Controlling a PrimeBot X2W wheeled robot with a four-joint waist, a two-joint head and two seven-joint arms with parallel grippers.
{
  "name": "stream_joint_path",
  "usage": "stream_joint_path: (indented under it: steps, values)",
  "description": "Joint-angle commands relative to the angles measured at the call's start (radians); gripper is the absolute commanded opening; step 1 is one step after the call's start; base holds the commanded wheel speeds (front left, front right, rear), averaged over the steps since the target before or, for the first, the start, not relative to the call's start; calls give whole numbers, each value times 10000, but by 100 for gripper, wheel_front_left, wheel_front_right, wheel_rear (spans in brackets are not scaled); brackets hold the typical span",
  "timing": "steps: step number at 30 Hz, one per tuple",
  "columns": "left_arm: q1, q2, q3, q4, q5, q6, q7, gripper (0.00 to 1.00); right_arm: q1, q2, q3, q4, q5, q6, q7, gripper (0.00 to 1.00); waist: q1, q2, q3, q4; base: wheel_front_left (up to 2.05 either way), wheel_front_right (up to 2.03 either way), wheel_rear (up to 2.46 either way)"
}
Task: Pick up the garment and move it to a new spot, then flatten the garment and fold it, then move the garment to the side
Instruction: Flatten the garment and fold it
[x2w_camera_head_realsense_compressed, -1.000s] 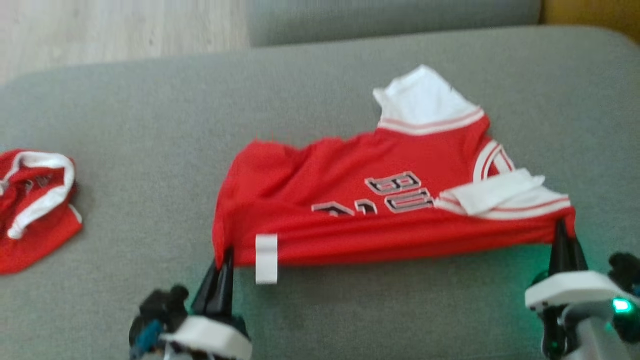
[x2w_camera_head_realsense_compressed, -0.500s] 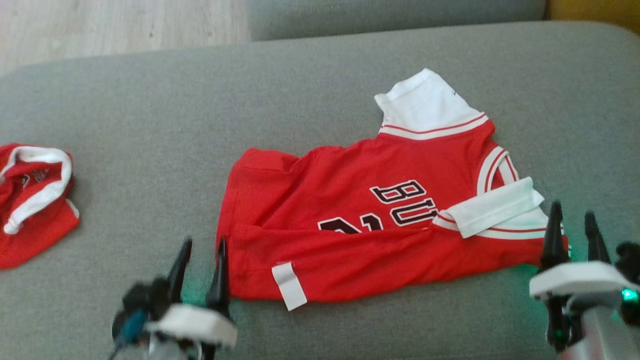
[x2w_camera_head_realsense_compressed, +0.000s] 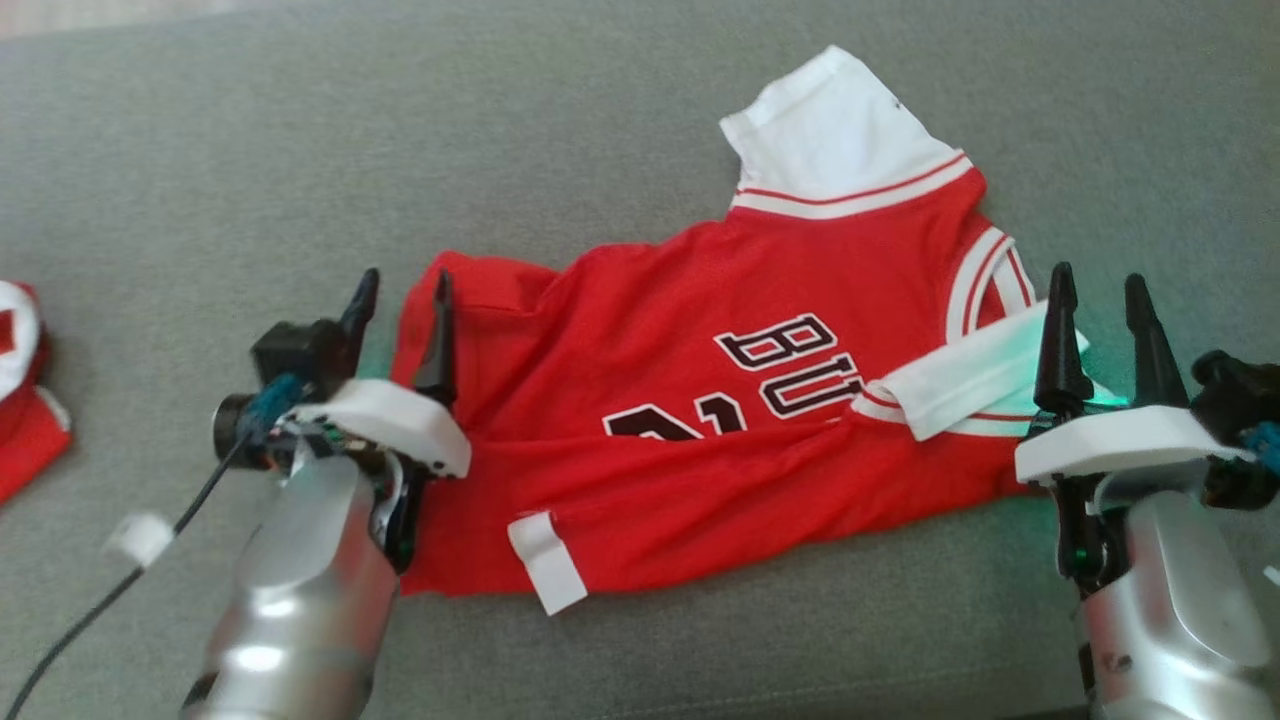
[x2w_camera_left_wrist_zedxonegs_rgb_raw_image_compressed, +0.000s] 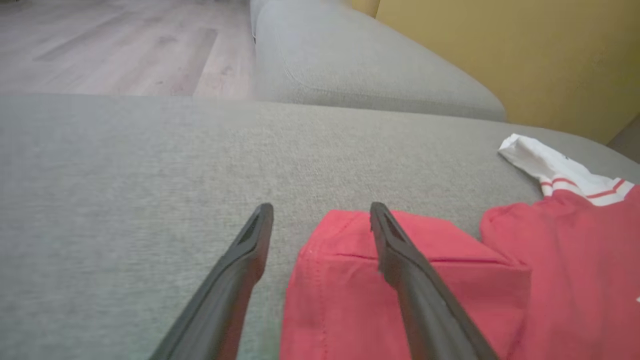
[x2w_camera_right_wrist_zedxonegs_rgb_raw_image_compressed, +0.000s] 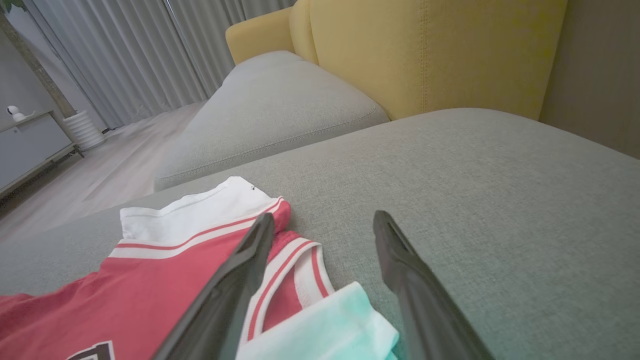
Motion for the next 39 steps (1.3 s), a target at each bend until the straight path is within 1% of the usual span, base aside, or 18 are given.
stream_joint_path:
  steps: [1, 2, 4, 8, 9, 11, 12, 14, 16, 18, 20, 22, 26, 30, 31, 39]
  values:
    - [-520, 146, -26, 185, -87, 16, 25, 100, -256, -68, 324, -367, -12, -9, -67, 100, -3, 0, 220, -197, 0, 0, 0]
    - [-819, 143, -371, 675, -126, 16, 86, 100, -289, -68, 351, -382, -53, -9, -67, 100, -3, 0, 298, -254, 0, 0, 0]
    - [-1040, 166, -623, 1148, -55, 16, 115, 100, -321, -68, 329, -408, -146, -9, -67, 100, -3, 0, 367, -293, 0, 0, 0]
    - [-1358, 173, -815, 1984, 99, 153, 119, 100, -479, -68, 356, -484, -359, -9, -67, 100, -3, 0, 472, -307, 0, 0, 0]
    - [-1475, 169, -876, 2333, 135, 221, 112, 85, -631, -68, 424, -524, -450, -9, -67, 100, -3, 0, 527, -271, 0, 0, 0]
    - [-1589, 163, -946, 2607, 186, 320, 87, 5, -857, -76, 540, -513, -607, -9, -67, 100, -3, 0, 570, -209, 0, 0, 0]
    - [-1639, 158, -1013, 2727, 226, 334, 79, 0, -999, -110, 610, -489, -679, -9, -67, 100, -3, 0, 595, -158, 0, 0, 0]
    - [-1734, 144, -1088, 2882, 241, 356, 41, 0, -1367, -233, 818, -313, -774, -9, -67, 100, -3, 0, 629, -65, 0, 0, 0]
    - [-1860, 136, -1103, 2860, 261, 526, -39, 0, -1888, -439, 1098, -37, -862, -9, -50, 100, -3, 0, 673, 69, 0, 0, 0]
    - [-1948, 127, -1110, 2694, 292, 722, -104, 0, -2518, -681, 1405, 325, -940, -9, 196, 100, -3, 0, 732, 243, 0, 0, 0]
    - [-1980, 114, -1100, 2377, 291, 905, -137, 0, -3182, -899, 1694, 784, -936, -9, 645, 100, -3, 0, 802, 465, 0, 0, 0]
    - [-1961, 103, -1013, 1741, 256, 1059, -145, 0, -3850, -1156, 2002, 1251, -926, -9, 1144, 100, -3, 0, 918, 731, 0, 0, 0]
    - [-1690, 87, -1036, 672, 211, 1141, -149, 0, -5045, -1698, 2457, 2280, -931, -9, 2263, 100, -3, 0, 1178, 1322, 0, 0, 0]
    - [-1529, 83, -1447, 59, -213, 1124, -150, 0, -6030, -2164, 2664, 3274, -1042, -9, 3148, 100, -3, 0, 1511, 1859, 0, 0, 0]
    - [-1529, 83, -1447, 59, -213, 1124, -150, 0, -6030, -2164, 2664, 3274, -1042, -9, 3148, 100, -3, 0, 1511, 1859, 0, 0, 0]
    - [-1679, 81, -2625, -599, -1238, 1390, -151, 0, -7267, -2720, 3130, 4871, -1267, -9, 4414, 100, -3, 0, 2083, 2608, 0, 0, 0]
